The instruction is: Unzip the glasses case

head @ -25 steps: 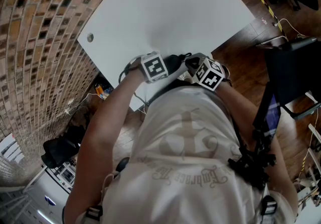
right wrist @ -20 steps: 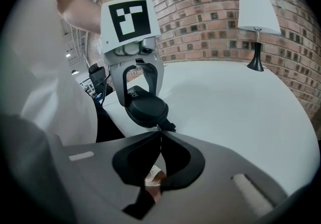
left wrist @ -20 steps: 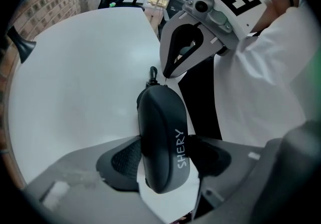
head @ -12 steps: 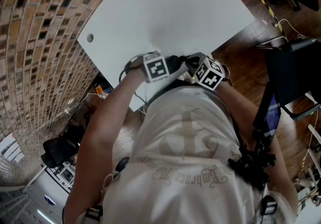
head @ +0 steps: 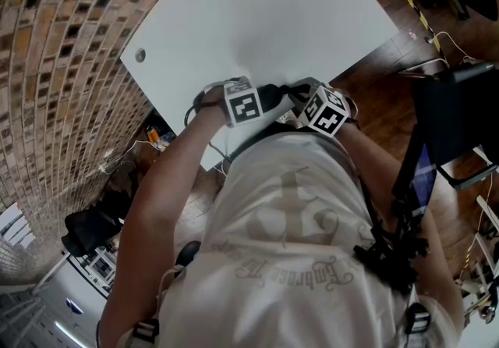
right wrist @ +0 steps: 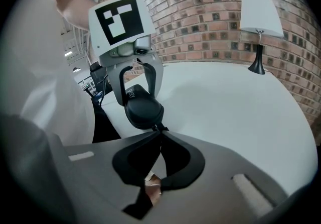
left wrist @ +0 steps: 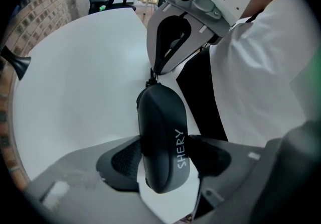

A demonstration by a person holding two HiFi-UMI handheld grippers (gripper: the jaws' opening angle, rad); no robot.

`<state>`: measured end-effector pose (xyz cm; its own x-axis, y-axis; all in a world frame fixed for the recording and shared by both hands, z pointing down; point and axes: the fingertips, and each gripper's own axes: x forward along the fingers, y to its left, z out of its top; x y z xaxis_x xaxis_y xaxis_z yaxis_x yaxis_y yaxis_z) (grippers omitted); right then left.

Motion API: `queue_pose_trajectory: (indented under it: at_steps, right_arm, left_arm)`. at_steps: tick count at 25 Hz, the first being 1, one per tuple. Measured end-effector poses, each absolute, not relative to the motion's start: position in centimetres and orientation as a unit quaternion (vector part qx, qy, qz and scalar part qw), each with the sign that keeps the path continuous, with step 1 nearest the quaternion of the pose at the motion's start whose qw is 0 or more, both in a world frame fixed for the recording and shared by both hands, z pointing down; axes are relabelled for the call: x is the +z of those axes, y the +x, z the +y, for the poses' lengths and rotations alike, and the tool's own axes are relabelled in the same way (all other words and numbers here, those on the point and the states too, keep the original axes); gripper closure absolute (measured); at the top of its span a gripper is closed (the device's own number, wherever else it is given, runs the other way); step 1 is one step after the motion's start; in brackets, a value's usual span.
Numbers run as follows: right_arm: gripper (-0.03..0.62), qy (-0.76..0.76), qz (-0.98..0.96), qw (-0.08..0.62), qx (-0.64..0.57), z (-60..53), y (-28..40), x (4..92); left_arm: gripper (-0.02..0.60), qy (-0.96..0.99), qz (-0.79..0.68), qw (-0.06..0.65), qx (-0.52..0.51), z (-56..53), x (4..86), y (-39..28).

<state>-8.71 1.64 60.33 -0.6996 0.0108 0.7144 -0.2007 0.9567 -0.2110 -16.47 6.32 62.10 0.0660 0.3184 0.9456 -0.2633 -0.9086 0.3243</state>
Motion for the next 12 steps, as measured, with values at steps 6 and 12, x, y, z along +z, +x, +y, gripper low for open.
queue_pose_trajectory:
  at_steps: [6,12]
  right_arm:
    - [0.586,0.043,-0.912,0.386,0.129,1.0,-8.98,60.33]
    - [0.586,0.034,-0.913,0.388,0.123,0.55,-9.02,60.43]
  left_arm:
    - [0.273,0.694,0.021,0.205,0.69,6.25,62.05,-16.58]
    - [0.273,0.697,0.013,0.199,0.689,6.28,62.09,-16.24]
